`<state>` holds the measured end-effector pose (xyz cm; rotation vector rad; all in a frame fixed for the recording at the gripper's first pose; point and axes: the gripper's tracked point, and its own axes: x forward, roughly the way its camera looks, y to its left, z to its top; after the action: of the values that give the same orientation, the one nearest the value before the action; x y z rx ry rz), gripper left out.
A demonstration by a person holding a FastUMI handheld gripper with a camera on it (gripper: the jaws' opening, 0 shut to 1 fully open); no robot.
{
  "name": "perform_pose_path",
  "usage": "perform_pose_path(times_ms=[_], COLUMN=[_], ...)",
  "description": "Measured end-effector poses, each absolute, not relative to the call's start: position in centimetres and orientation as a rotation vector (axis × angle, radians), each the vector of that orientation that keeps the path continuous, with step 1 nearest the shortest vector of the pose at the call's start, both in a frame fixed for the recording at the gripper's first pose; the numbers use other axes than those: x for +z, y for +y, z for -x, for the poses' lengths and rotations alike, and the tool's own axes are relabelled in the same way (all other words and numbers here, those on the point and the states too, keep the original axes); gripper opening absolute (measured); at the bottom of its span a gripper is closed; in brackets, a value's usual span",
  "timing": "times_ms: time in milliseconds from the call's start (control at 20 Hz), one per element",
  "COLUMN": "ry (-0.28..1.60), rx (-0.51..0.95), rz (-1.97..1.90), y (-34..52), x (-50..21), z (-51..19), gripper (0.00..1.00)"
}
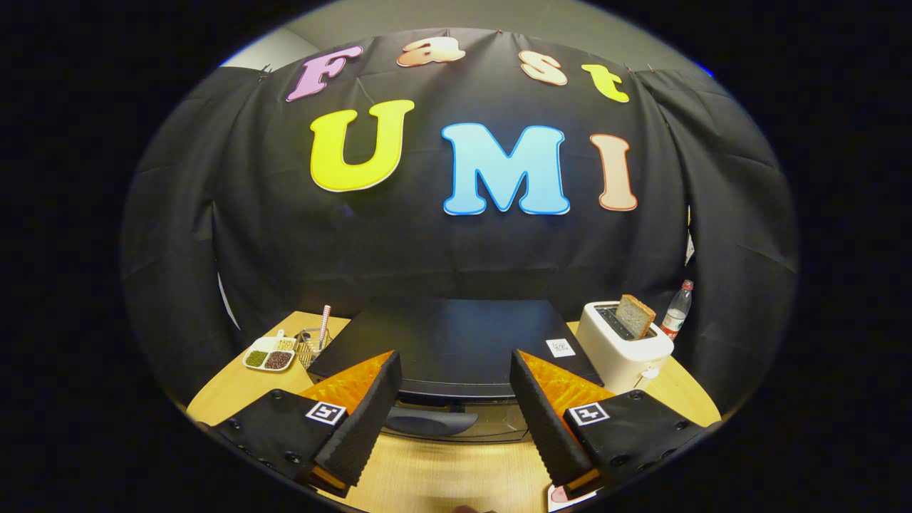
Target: Open the toaster oven, put the food inside, and close the toaster oven door.
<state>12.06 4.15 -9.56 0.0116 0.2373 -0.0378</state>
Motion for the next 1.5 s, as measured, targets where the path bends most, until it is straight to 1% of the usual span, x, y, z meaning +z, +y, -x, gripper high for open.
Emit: perform_pose_path(times_ms=[300, 600, 850, 1100, 1500], ry=[0.339, 0.383, 0.410, 0.485, 0.525], rx=[-0.030, -0.020, -0.032, 0.002, 0.012], rz=[-0.011, 0.014, -0.013, -0.026, -0.002], y=[5.5, 6.3, 6.6, 7.0, 7.1], x=[-14.1, -15.9, -16.0, -16.5, -16.8], z=[-13.7, -13.8, -13.7, -13.2, -11.6], gripper=[0.97, 0.98, 0.97, 0.99, 0.99])
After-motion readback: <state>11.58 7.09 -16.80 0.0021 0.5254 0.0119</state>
